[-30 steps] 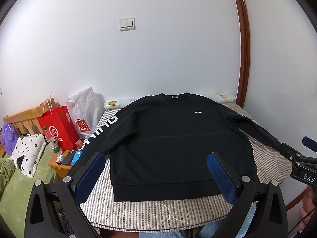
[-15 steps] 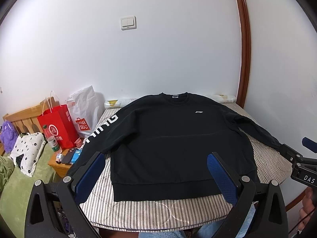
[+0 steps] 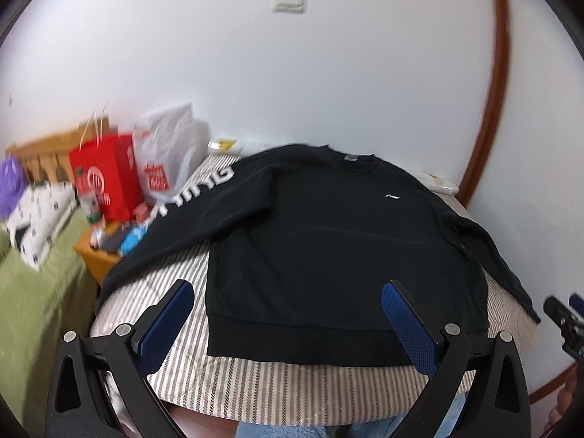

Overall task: Fold small clothes
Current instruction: 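Move the left tool to the lettered sleeve and grasp its cuff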

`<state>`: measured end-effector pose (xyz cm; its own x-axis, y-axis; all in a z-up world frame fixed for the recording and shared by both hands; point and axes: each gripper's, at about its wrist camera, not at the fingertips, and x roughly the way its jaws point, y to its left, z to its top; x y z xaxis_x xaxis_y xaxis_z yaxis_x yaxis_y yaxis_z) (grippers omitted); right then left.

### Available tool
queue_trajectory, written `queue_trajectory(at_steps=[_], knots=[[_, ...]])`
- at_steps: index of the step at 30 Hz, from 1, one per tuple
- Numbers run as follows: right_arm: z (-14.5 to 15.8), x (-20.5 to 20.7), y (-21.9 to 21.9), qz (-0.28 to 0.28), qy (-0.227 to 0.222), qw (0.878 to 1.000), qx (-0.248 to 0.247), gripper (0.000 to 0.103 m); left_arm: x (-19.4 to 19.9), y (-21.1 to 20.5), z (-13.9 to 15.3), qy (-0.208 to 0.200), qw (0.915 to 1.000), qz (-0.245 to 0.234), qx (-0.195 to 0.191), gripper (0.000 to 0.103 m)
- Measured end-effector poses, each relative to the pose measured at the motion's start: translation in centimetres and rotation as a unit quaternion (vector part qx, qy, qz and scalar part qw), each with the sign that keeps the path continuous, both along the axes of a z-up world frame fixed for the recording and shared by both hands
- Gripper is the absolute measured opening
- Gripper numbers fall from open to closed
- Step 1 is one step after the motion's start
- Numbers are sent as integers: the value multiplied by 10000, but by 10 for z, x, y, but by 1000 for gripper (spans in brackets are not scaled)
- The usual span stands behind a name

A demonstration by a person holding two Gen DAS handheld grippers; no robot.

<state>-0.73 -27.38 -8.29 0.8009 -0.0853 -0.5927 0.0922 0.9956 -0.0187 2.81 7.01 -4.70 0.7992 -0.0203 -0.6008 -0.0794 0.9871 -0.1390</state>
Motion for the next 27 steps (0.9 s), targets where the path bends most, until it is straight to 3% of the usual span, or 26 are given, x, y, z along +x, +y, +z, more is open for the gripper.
queue_trajectory(at_steps=[6, 12, 19, 27], knots=[[-17, 17, 1, 44, 170, 9998, 14, 103, 26, 44, -37, 266, 9959, 334, -792, 103], [-37, 43, 1, 78, 289, 9995, 48, 103, 53, 77, -66, 507, 9905, 683, -1083, 101], [-63, 85, 0, 35, 580, 9983, 103, 103, 79, 120, -97, 563, 9744, 900, -1979, 98], [-74, 114, -3, -27, 785, 9969, 97, 103, 112, 147, -120, 646, 9626, 1101, -2391, 90]])
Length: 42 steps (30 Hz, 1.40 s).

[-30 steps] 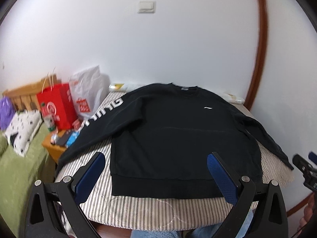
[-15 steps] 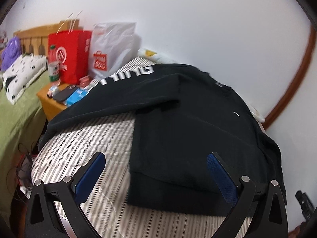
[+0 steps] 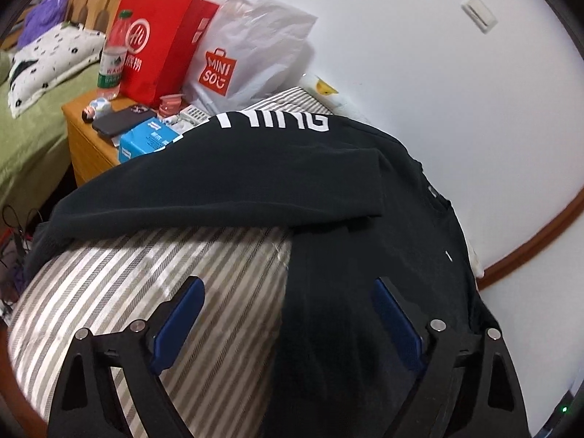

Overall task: Fold small clothes
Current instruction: 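Move the left tool to the lettered sleeve and grasp its cuff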

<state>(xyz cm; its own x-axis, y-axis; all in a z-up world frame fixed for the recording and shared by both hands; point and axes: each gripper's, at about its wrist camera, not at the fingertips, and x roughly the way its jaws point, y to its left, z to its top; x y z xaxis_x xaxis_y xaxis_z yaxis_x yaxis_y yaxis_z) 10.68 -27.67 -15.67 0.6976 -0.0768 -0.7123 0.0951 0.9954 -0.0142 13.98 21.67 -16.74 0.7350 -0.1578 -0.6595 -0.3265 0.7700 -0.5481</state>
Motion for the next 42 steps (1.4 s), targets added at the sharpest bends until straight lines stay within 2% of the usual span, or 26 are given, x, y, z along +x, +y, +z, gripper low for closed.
queue_trajectory(at_steps=[6, 10, 13, 15, 17, 19, 23, 25, 30, 33, 36, 38, 42], knots=[[-2, 25, -2, -110, 103, 9999, -29, 103, 24, 20, -10, -128, 9982, 331, -486, 89], [-5, 44, 4, -59, 210, 9996, -187, 103, 40, 34, -20, 60, 9951, 698, -701, 86], [-9, 59, 7, 7, 247, 9993, -265, 103, 51, 39, -21, 259, 9947, 897, -428, 77], [-11, 65, 9, 53, 273, 9993, -238, 103, 55, 44, -21, 336, 9933, 1068, -293, 66], [-15, 70, 8, 145, 319, 9992, -196, 103, 60, 48, -21, 444, 9915, 1213, -180, 42], [-19, 73, 5, 155, 364, 9990, -210, 103, 65, 51, -14, 499, 9904, 1285, 23, 26], [-26, 72, -10, 98, 437, 9989, -140, 103, 70, 46, 20, 216, 9898, 1312, 516, 14], [-28, 72, -19, 49, 458, 9989, -62, 103, 79, 37, 41, 28, 9906, 1139, 761, 8], [-25, 70, -41, -95, 335, 9993, 137, 103, 105, -9, 101, -569, 9876, 548, 1353, 7], [-21, 67, -52, -184, 253, 9994, 163, 103, 128, -55, 132, -883, 9832, 35, 1600, 6], [-19, 62, -62, -258, 184, 9993, 174, 103, 150, -105, 148, -1101, 9763, -586, 1768, 6], [-19, 59, -69, -341, 159, 9991, 208, 103, 166, -145, 151, -1184, 9670, -1092, 1976, 6], [-21, 53, -81, -474, 180, 9983, 274, 103, 200, -218, 131, -1011, 9504, -1997, 2158, 6]])
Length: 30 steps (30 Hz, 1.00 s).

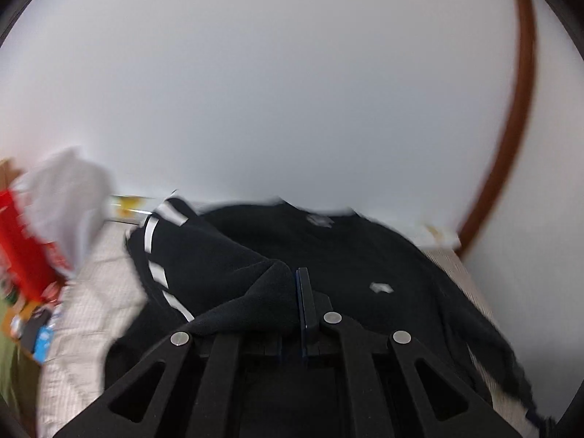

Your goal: Fold small clothes

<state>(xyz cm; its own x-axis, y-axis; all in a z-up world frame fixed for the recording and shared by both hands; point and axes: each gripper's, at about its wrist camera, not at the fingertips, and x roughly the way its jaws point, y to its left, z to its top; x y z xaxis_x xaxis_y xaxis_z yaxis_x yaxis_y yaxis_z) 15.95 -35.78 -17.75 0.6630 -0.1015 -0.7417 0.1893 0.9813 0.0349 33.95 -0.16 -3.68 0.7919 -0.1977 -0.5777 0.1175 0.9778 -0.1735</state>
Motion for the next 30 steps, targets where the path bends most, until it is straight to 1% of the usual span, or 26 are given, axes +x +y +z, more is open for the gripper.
queue_trajectory(at_steps=[3, 6, 7, 10, 12, 13, 14, 15, 16, 17, 18, 19, 21, 25, 26, 30], knots=[[-3, -3, -6, -92, 52, 9999, -74, 103, 15, -36, -27, 344, 9989, -296, 142, 6], [-5, -6, -13, -166, 96, 9998, -113, 103, 23, -58, -58, 660, 9966, -420, 263, 7], [-5, -7, -16, -196, 104, 9997, -125, 103, 24, -62, -65, 752, 9959, -450, 236, 7], [-6, -8, -22, -252, 133, 9995, -119, 103, 26, -65, -81, 1020, 9927, -639, -42, 8], [-7, -6, -24, -269, 135, 9995, -99, 103, 20, -68, -85, 1093, 9912, -751, -16, 10], [-8, -3, -25, -264, 136, 9995, -78, 103, 18, -69, -85, 1092, 9908, -795, 8, 15], [-10, 0, -24, -249, 147, 9996, -57, 103, 16, -71, -84, 1074, 9907, -837, 32, 23], [-11, 2, -23, -231, 165, 9996, -47, 103, 11, -71, -83, 1028, 9908, -878, 33, 29], [-12, 5, -21, -214, 176, 9996, -46, 103, 8, -71, -81, 980, 9912, -892, 22, 41], [-13, 8, -18, -181, 178, 9997, -50, 103, 4, -68, -78, 922, 9919, -878, 12, 57], [-15, 11, -14, -125, 173, 9998, -58, 103, 1, -64, -75, 864, 9926, -851, -4, 63], [-16, 13, -11, -85, 172, 9998, -67, 103, -5, -58, -72, 784, 9935, -824, -36, 67], [-18, 20, -2, 7, 204, 9998, -84, 103, -14, -45, -65, 694, 9942, -813, -106, 67], [-9, 39, 25, 331, 117, 9993, -122, 103, -31, -7, -54, 621, 9936, -825, -469, 70], [-6, 43, 32, 411, 64, 9991, -128, 103, -35, 5, -52, 564, 9943, -753, -501, 73], [13, 65, 74, 879, -217, 9958, -152, 103, -45, 52, -47, 324, 9965, -474, -607, 78]])
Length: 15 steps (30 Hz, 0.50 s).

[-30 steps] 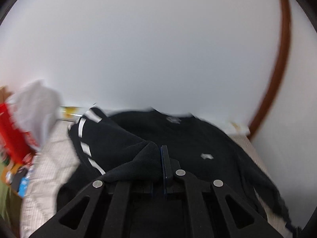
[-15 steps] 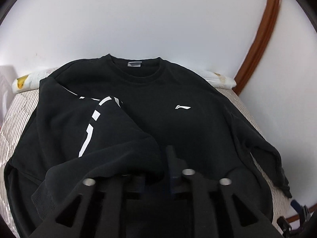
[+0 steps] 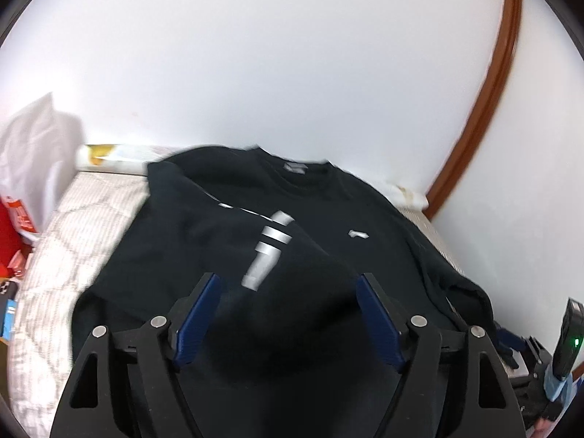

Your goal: Fold small clothes

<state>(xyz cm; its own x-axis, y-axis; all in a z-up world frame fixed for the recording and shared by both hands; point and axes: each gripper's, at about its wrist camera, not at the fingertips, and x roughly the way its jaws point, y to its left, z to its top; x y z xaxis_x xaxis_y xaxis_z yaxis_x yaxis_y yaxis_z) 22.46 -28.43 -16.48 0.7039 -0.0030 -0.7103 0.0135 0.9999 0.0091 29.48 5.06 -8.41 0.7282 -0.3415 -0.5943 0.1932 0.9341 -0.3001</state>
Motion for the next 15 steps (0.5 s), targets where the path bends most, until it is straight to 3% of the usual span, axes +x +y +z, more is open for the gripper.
queue_trajectory(at_steps=[8, 15], knots=[[18, 43, 90, 936, -294, 9951, 90, 103, 22, 63, -27, -9, 9937, 946, 604, 80], [1, 64, 157, 1742, -184, 9844, 159, 103, 37, 89, -63, 289, 9913, 1188, 483, 80]])
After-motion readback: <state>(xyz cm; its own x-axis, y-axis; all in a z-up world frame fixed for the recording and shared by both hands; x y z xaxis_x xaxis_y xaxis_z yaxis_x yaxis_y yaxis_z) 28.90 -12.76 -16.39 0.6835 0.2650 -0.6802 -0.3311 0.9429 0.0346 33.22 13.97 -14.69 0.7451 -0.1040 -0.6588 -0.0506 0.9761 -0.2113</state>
